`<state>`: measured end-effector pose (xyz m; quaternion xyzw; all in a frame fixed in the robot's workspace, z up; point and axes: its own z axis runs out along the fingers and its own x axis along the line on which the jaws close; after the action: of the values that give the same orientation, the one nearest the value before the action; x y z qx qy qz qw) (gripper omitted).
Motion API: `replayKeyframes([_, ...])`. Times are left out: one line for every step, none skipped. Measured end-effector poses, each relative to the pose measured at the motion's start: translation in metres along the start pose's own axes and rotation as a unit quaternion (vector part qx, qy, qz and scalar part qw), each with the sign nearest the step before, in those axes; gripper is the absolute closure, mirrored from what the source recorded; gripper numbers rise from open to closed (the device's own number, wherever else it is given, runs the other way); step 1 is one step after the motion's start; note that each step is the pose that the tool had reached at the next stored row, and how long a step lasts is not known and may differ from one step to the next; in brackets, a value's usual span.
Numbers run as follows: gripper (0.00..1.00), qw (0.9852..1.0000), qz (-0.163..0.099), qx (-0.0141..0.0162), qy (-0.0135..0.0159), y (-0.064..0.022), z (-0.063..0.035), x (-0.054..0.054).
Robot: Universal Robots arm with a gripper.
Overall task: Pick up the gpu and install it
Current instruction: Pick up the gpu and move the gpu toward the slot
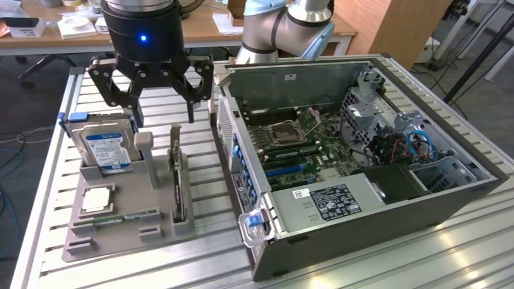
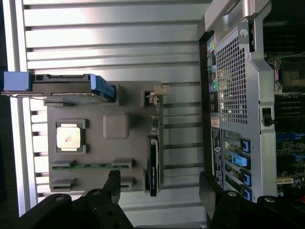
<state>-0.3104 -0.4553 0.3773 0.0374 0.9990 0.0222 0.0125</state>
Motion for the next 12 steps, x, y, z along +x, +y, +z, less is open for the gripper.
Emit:
replayKeyframes([0.24, 1.0, 0.0, 0.0, 0.0, 0.0, 0.0, 0.0])
replayKeyframes([0.24, 1.0, 0.0, 0.0, 0.0, 0.0, 0.0, 0.0])
replayKeyframes([0.24, 1.0, 0.0, 0.0, 0.0, 0.0, 0.0, 0.0])
replayKeyframes([0.24, 1.0, 0.0, 0.0, 0.0, 0.0, 0.0, 0.0])
replayKeyframes([0.24, 1.0, 0.0, 0.0, 0.0, 0.0, 0.0, 0.0])
replayKeyframes([0.24, 1.0, 0.0, 0.0, 0.0, 0.0, 0.0, 0.0])
replayKeyframes([0.24, 1.0, 0.0, 0.0, 0.0, 0.0, 0.0, 0.0])
replayKeyframes([0.24, 1.0, 0.0, 0.0, 0.0, 0.0, 0.0, 0.0])
replayKeyframes([0.24, 1.0, 0.0, 0.0, 0.0, 0.0, 0.0, 0.0])
replayKeyframes([0.24, 1.0, 0.0, 0.0, 0.0, 0.0, 0.0001, 0.0])
replayKeyframes([0.24, 1.0, 0.0, -0.0001, -0.0001, 0.0, 0.0012, 0.0])
replayKeyframes([0.24, 1.0, 0.0, -0.0001, -0.0001, -0.0001, 0.0026, 0.0001])
